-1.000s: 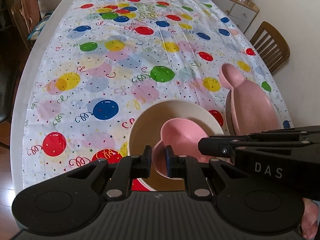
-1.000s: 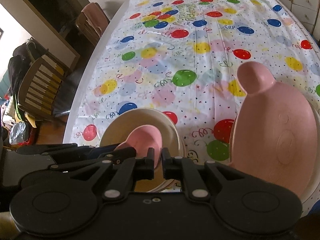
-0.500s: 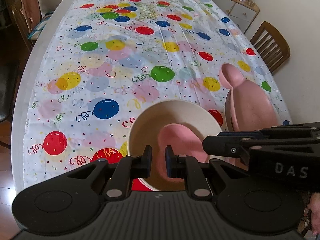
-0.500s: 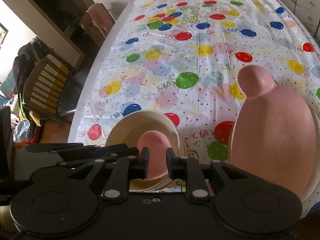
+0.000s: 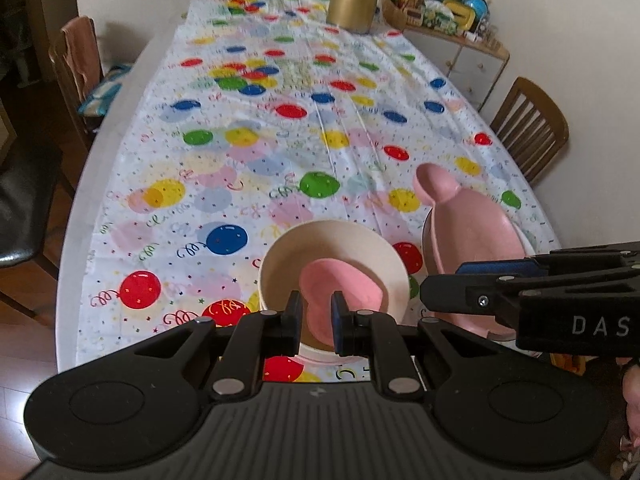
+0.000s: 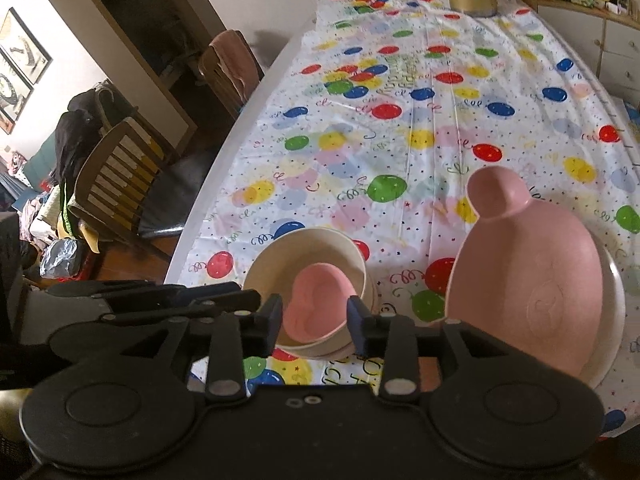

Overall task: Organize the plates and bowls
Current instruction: 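Open both tools and release the pink heart bowl, then close both tools on the cream bowl rim of the bowl stack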

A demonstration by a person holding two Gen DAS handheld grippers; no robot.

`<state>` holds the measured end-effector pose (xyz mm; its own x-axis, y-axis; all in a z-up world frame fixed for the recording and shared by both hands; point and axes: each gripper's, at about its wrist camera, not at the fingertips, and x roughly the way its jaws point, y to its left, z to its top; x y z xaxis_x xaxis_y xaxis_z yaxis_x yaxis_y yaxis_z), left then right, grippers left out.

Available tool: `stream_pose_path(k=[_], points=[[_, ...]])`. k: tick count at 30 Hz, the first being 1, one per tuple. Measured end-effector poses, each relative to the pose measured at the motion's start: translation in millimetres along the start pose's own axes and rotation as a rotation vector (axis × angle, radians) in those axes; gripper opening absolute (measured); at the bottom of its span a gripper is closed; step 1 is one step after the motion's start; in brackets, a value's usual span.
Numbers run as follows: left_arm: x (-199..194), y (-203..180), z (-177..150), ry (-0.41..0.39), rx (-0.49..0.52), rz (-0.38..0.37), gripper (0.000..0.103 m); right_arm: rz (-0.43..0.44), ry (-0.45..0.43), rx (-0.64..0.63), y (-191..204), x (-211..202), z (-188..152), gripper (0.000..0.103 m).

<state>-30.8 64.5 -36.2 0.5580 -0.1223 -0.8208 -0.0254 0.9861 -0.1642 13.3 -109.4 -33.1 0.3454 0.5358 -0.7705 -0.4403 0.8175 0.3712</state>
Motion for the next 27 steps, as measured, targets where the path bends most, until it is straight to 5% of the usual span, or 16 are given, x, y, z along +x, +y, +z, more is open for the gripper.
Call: stream_pose_path(k=[9, 12, 14, 16, 22, 27], points=[[-24.1, -0.8, -6.9, -0.046, -0.030, 0.002, 0.021, 0.014, -0.046, -0.022, 5.9, -24.4, -6.9, 0.055], [-27.6, 2.8, -6.5, -0.057, -0.030, -0.002, 0.035, 0.009, -0.061, -0.018, 7.7, -28.6, -6.9, 0.064], [-29.8, 6.9, -5.6, -0.070, -0.035, -0.001, 0.067, 0.004, -0.068, -0.016, 8.9, -30.4, -6.2, 0.069], [-32.1, 10.7, -3.9, -0.090, -0.035, 0.005, 0.074, -0.006, -0.076, -0.013, 9.5, -30.3, -4.9, 0.074], [-19.4, 33.3, 7.9, -0.056, -0.043, -0.020, 0.074, -0.050, -0.089, 0.054, 7.2, -19.1, -2.7, 0.095], [2.8, 51.2, 16.8, -0.006, -0.048, -0.053, 0.075, -0.075, -0.063, 0.187, -1.1, -0.6, -4.0, 0.096]])
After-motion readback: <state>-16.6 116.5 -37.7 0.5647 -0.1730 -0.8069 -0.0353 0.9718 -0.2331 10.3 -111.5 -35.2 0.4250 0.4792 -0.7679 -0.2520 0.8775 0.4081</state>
